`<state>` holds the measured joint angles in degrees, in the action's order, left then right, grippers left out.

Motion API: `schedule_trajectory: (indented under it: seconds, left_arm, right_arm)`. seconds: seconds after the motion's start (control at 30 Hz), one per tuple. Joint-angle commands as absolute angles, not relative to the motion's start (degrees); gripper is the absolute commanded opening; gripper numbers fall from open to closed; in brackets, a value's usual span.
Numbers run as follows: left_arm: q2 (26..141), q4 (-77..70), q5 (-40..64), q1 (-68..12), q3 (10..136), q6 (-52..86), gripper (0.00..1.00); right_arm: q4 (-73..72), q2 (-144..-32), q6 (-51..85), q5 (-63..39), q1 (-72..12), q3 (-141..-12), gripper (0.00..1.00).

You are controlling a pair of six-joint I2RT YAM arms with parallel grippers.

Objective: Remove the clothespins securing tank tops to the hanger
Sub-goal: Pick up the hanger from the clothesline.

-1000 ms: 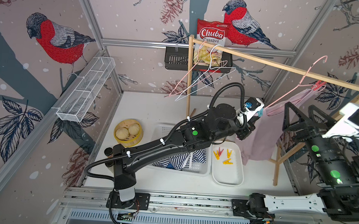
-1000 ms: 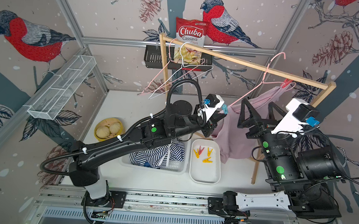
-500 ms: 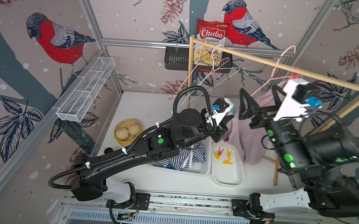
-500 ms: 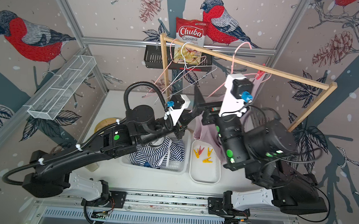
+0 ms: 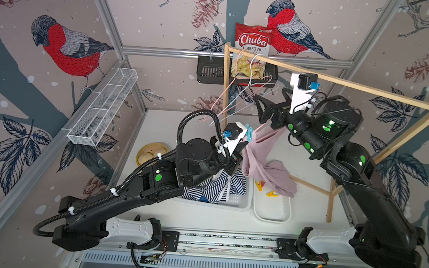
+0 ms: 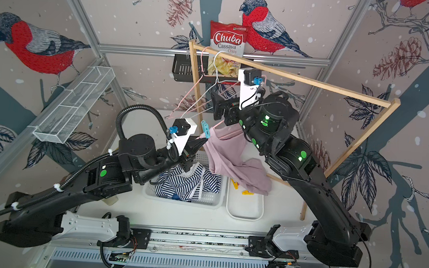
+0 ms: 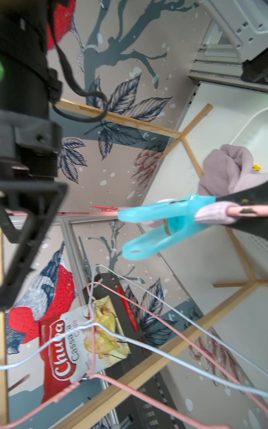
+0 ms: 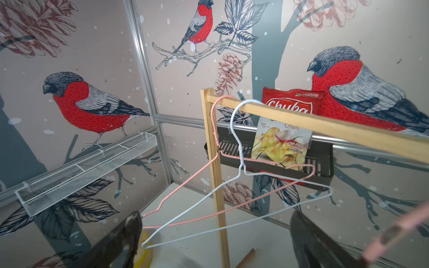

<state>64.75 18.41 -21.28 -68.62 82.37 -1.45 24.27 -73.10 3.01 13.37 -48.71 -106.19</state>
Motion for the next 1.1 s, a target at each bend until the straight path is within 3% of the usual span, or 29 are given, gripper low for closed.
schedule_trajectory:
  seconds: [0.0,0.17,0.53,0.83,1.07]
  left_arm:
    - [62.7,17.5,-25.9,-68.5,81.9,0.0,0.0]
    - [60.7,17.9,-28.2,-68.5,80.6,0.4,0.0]
    - [47.3,6.7,-26.6,-68.5,72.8,1.9,0.0]
    - [43.1,4.3,-21.0,-68.5,74.9,-0.3,0.0]
    - [40.8,8.2,-24.6,-68.6,81.2,-3.7,0.0]
  right_arm:
    - [18.5,-69.1,9.2,3.2,-43.6,-102.7,1.0]
    - [15.5,-65.1,10.4,-3.6,-39.7,-98.1,1.0]
    - [12.0,-58.2,10.7,-2.6,-34.5,-91.2,1.0]
    - [9.5,-56.7,13.6,-5.0,-31.4,-84.5,1.0]
    - [9.6,-55.7,14.3,-8.9,-30.2,-79.0,1.0]
